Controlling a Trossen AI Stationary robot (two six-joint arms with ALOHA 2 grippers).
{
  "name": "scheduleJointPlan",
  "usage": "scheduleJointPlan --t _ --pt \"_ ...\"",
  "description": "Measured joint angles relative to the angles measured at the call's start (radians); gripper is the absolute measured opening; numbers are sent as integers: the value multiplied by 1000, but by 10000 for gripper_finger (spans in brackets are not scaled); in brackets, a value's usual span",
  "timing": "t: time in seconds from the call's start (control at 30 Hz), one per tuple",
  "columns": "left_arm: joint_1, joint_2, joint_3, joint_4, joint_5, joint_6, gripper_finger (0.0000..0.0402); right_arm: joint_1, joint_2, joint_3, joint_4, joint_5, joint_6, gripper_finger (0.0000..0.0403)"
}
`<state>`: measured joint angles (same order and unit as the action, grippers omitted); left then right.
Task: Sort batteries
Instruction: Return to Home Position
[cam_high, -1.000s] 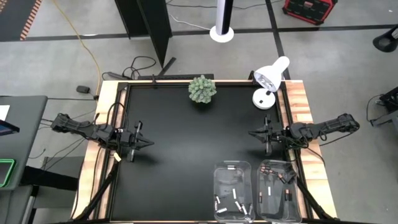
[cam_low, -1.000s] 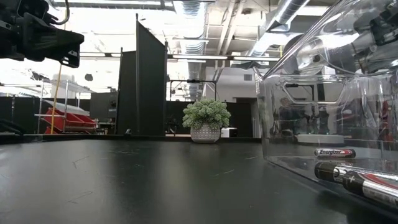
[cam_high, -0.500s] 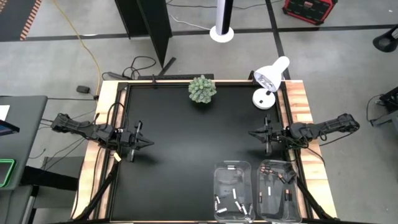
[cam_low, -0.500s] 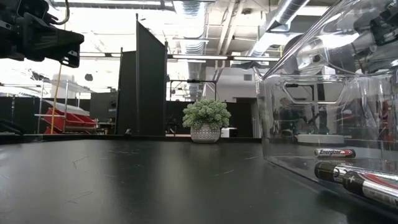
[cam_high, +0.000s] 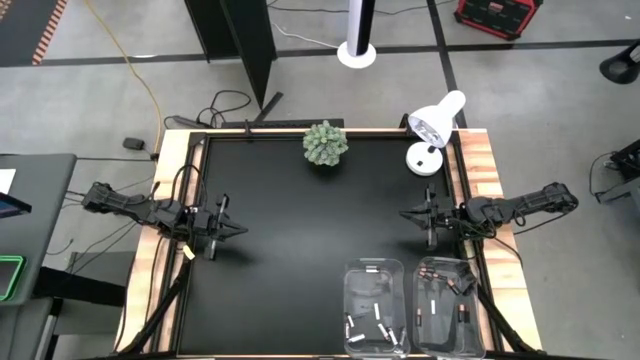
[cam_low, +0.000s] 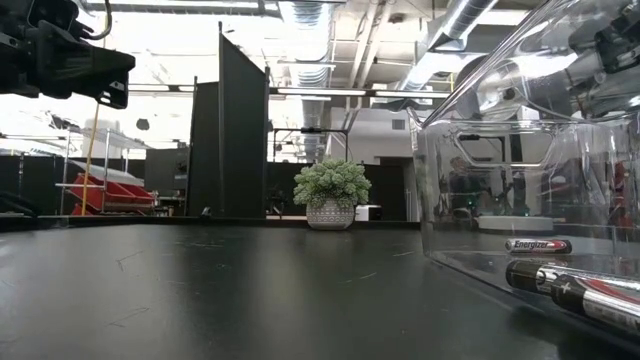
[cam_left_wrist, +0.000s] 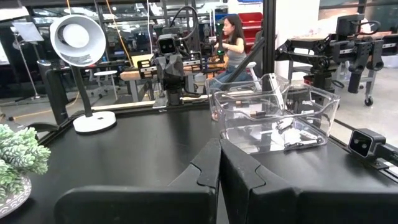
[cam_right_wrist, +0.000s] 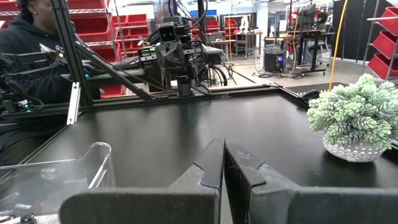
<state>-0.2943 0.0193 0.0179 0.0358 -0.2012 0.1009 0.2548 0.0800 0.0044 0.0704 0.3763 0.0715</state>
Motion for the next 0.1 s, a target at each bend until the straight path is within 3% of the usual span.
scheduleJointPlan --t 0.1 --pt "0 0 0 0 0 0 4 0 0 0 0 0 0 31"
